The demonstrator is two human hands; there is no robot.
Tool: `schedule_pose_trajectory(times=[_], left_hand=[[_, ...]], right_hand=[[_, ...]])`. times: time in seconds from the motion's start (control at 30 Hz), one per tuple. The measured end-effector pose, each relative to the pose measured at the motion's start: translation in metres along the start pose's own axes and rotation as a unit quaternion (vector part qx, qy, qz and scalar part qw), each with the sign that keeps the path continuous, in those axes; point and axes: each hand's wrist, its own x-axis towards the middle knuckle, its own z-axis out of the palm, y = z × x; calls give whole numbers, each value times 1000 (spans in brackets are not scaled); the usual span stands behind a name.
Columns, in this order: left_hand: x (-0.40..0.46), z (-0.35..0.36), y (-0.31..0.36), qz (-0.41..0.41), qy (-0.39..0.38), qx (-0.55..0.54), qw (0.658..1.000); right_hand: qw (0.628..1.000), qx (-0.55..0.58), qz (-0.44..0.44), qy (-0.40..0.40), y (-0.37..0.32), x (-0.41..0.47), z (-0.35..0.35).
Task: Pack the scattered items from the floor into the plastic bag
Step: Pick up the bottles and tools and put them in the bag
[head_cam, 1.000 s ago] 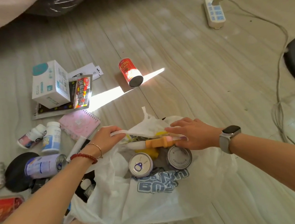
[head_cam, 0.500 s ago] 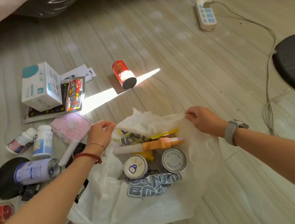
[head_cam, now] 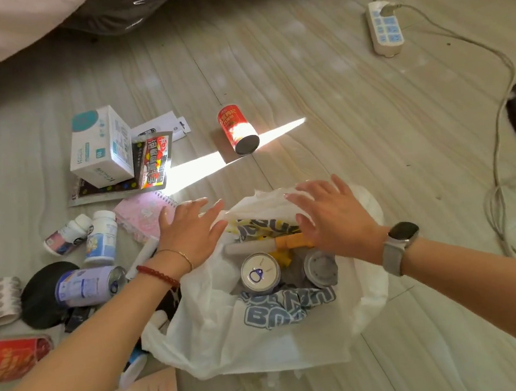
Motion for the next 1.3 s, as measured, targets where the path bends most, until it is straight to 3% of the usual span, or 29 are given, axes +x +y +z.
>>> schedule_pose_trajectory(times=[0.13,0.23,0.47,0.53,0.63,0.7,0.87,1.0,1.07,1.13,1.23,1.3], left_hand=[[-20,-23,-36,-18,84,-111,990],[-54,-33,-74,-67,120,-184,973],[-179,16,-149,-169,102,-166,966],[-203,42,-155,-133,75,-117,981],[-206,70,-156,-114,-7,-101,988],[-194,83,-160,-89,-45,-93,991],[-172,98,-171,-38,-40,-55,997],[-173,103,-174,-70,-19,-106,992],[-180,101,-172,-145,29,-199,969],[-186,86,-168,-216,137,-333,908],[-183,44,-160,-234,281,-424,828],[-175,11,-147,-206,309,-438,819]], right_hand=[[978,47,-200,46,-61,2,1],[946,59,-300,104,-111,7,5],[850,60,-503,147,-216,2,68],[859,36,-504,80,-235,-14,96],[897,-53,-436,-54,-249,-36,138],[909,-80,-399,-93,-249,-42,164],[906,-49,-419,-20,-235,-43,184],[899,-10,-434,-55,-230,-47,150],[889,26,-449,-86,-224,-52,126],[885,106,-437,-120,-215,-59,104],[876,280,-337,-202,-201,-61,68],[882,330,-303,-144,-183,-56,50]])
